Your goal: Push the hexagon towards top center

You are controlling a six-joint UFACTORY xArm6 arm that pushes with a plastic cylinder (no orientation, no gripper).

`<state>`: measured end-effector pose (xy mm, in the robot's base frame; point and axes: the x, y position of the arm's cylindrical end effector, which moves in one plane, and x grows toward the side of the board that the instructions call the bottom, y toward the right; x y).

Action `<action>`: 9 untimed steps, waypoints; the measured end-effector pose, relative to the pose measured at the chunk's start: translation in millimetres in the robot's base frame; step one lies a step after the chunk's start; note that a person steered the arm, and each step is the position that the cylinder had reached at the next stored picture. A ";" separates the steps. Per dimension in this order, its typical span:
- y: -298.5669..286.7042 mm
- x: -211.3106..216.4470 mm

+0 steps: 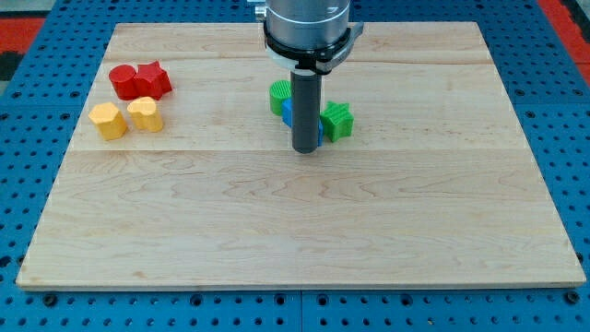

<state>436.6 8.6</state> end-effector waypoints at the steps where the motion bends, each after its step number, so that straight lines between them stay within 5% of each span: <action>1: 0.0 7.2; 3: -78.8 19.0; 7: -94.8 17.8; 9: -259.5 16.3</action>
<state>452.9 -250.9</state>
